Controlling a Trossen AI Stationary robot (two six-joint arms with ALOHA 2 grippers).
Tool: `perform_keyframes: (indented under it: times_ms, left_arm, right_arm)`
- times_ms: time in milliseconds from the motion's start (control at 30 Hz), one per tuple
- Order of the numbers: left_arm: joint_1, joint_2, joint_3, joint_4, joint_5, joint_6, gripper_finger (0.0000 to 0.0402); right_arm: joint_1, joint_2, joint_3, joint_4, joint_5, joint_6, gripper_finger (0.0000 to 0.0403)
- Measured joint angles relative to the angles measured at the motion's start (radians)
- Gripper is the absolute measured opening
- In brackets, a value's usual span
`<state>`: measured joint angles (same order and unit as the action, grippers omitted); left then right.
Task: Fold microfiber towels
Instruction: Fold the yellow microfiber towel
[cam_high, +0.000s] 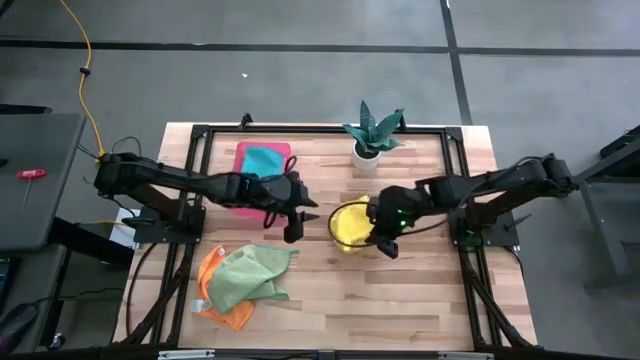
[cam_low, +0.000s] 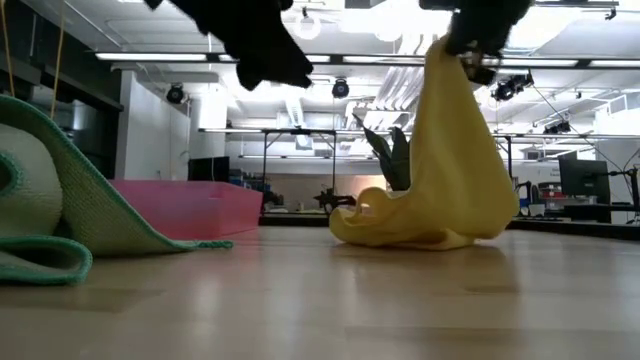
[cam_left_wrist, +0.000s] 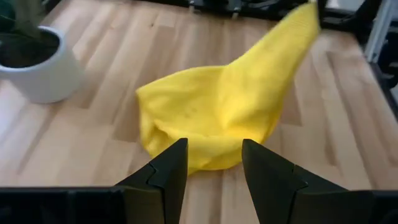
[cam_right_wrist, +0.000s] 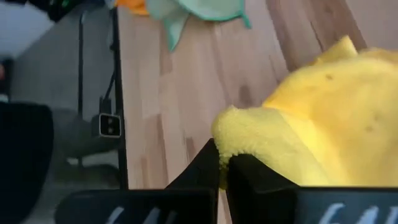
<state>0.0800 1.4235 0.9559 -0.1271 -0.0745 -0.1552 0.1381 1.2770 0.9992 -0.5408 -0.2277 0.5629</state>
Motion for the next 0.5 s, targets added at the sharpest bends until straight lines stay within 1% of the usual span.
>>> perform_keyframes:
  times_ms: [67,133,267,367,500]
  left_arm:
    - [-0.006,0.02,-0.04,0.087,-0.01,0.0,0.0143]
    - [-0.01,0.058,-0.054,0.117,-0.035,0.001,0.0143]
    - [-0.015,0.164,-0.053,0.186,-0.047,0.047,0.0143]
    - [-0.024,0.251,-0.053,0.202,-0.046,0.094,0.0143]
    - [-0.024,0.332,-0.053,0.218,-0.039,0.122,0.0143]
  right_arm:
    - [0.012,-0.034,-0.044,0.029,0.048,0.061,0.0]
    - [0.019,-0.062,-0.078,0.053,0.076,0.099,0.0]
    - [0.02,-0.092,-0.11,0.103,0.08,0.141,0.0]
    - [0.02,-0.093,-0.111,0.105,0.088,0.143,0.0]
    - [0.02,-0.093,-0.111,0.106,0.088,0.137,0.0]
